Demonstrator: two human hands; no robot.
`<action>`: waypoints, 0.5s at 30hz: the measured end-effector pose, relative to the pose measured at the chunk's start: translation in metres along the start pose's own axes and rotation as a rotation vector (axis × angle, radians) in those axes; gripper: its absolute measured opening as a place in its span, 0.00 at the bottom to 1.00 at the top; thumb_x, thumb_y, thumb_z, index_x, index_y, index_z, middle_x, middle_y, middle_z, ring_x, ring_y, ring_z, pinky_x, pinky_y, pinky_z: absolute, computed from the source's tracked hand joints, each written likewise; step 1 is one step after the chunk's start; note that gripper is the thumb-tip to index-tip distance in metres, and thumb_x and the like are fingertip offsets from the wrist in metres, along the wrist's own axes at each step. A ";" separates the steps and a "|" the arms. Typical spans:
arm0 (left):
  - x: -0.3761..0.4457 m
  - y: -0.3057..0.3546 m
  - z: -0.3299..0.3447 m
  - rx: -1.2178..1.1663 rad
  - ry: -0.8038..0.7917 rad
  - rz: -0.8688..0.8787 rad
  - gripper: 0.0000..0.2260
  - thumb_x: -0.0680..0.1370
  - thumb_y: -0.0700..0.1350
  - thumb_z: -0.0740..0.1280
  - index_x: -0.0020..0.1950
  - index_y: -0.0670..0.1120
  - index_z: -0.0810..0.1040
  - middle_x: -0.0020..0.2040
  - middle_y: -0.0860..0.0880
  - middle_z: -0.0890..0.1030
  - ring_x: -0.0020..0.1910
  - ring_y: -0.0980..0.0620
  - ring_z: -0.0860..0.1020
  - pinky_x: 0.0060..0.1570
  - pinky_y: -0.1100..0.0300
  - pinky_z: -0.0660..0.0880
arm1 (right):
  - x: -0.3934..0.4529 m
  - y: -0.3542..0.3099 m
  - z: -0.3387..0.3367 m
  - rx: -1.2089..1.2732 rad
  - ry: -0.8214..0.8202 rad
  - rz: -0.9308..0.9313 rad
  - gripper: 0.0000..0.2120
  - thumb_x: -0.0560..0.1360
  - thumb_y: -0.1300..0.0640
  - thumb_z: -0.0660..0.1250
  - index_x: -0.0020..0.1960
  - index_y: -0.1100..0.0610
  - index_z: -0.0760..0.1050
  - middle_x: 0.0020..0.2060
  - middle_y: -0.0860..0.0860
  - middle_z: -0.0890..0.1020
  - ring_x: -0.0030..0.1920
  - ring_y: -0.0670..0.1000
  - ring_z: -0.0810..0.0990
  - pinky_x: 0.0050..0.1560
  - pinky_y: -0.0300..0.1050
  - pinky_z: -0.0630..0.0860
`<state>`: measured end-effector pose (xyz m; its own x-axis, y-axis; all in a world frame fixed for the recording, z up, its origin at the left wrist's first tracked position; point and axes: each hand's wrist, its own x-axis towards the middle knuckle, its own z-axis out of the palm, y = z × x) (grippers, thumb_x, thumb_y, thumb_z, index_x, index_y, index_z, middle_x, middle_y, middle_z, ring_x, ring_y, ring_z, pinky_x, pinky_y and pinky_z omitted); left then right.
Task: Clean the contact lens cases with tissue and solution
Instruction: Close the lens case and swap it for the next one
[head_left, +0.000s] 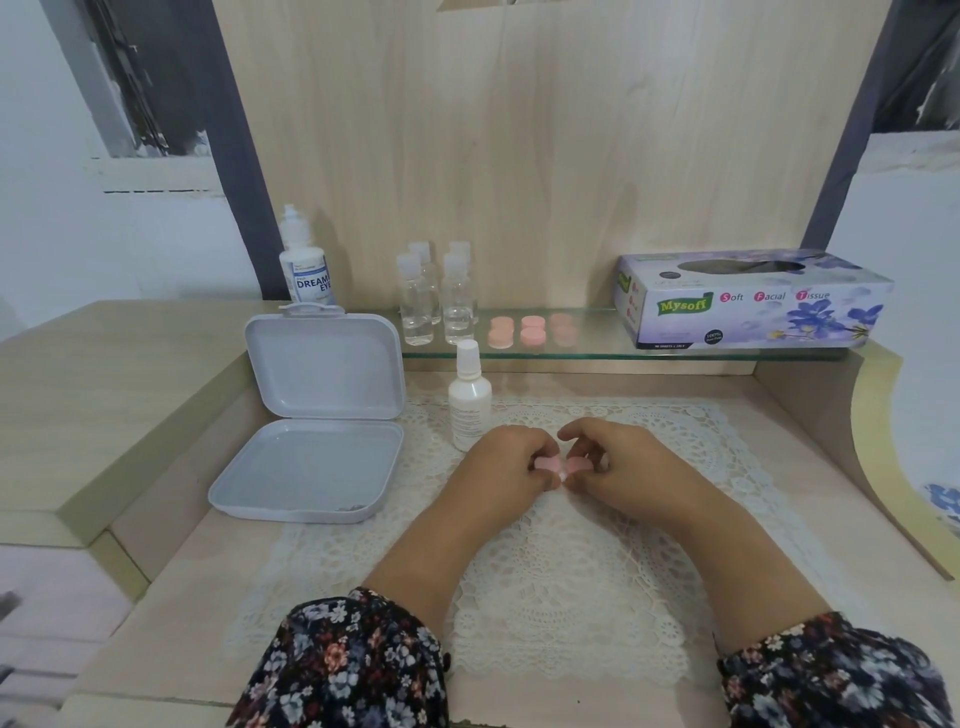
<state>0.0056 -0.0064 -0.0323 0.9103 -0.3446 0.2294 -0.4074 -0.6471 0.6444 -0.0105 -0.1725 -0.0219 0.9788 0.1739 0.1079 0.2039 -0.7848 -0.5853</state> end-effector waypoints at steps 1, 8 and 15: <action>0.000 0.000 0.000 -0.005 0.002 -0.001 0.10 0.74 0.42 0.71 0.55 0.47 0.81 0.48 0.51 0.79 0.46 0.55 0.76 0.43 0.67 0.69 | 0.000 0.000 0.000 0.010 0.002 0.011 0.20 0.74 0.58 0.69 0.64 0.50 0.73 0.46 0.41 0.78 0.43 0.38 0.75 0.39 0.30 0.67; 0.002 0.001 -0.001 -0.017 0.006 -0.027 0.14 0.74 0.42 0.72 0.59 0.45 0.81 0.53 0.51 0.80 0.51 0.54 0.77 0.53 0.63 0.73 | 0.003 -0.002 0.002 0.027 0.038 0.072 0.19 0.72 0.59 0.71 0.62 0.52 0.75 0.48 0.45 0.80 0.47 0.43 0.77 0.47 0.36 0.72; 0.000 0.001 -0.001 -0.004 0.020 0.000 0.13 0.74 0.41 0.71 0.58 0.45 0.81 0.52 0.50 0.80 0.51 0.54 0.77 0.52 0.64 0.72 | 0.001 -0.002 0.002 0.047 0.056 0.082 0.18 0.71 0.58 0.73 0.60 0.53 0.77 0.45 0.44 0.79 0.46 0.42 0.77 0.51 0.39 0.75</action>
<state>0.0053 -0.0064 -0.0312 0.9116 -0.3308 0.2440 -0.4071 -0.6444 0.6473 -0.0095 -0.1693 -0.0224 0.9919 0.0752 0.1020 0.1230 -0.7660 -0.6310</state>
